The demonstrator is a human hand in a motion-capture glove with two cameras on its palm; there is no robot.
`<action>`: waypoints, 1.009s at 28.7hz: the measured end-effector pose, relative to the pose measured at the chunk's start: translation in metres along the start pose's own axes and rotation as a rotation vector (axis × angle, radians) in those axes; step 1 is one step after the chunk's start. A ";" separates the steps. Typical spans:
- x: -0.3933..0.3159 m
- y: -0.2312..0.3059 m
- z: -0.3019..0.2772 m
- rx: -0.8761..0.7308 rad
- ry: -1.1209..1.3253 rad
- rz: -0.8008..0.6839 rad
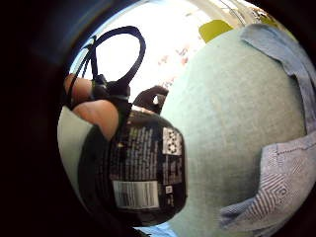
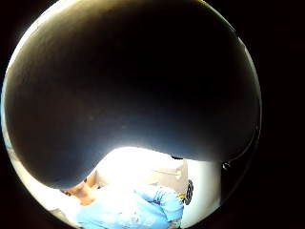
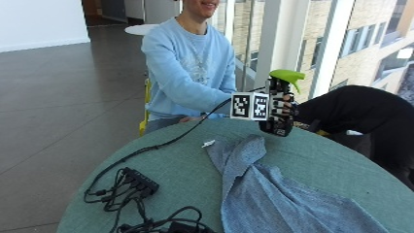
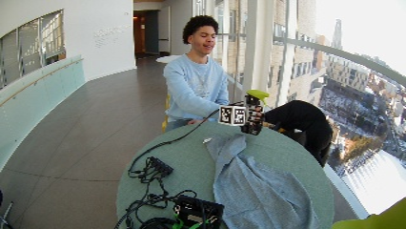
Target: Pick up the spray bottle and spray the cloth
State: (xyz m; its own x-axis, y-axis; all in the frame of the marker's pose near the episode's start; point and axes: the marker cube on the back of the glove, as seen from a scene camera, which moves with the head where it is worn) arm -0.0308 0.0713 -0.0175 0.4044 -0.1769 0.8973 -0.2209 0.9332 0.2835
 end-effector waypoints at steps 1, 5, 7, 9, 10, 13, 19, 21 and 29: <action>0.000 0.000 0.006 -0.004 0.004 -0.009; 0.001 -0.001 0.022 -0.011 0.014 -0.039; 0.003 -0.001 0.028 -0.012 0.013 -0.045; 0.006 0.000 0.033 -0.018 0.015 -0.048; 0.007 0.000 0.035 -0.022 0.018 -0.050; 0.012 0.000 0.039 -0.030 0.025 -0.048; 0.017 0.001 0.039 -0.064 0.009 -0.022; 0.017 0.002 0.039 -0.093 0.000 -0.007; 0.012 0.024 -0.003 -0.133 0.076 -0.016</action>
State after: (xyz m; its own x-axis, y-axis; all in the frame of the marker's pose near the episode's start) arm -0.0286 0.0925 -0.0014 0.4740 -0.1722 0.8635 -0.0966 0.9646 0.2454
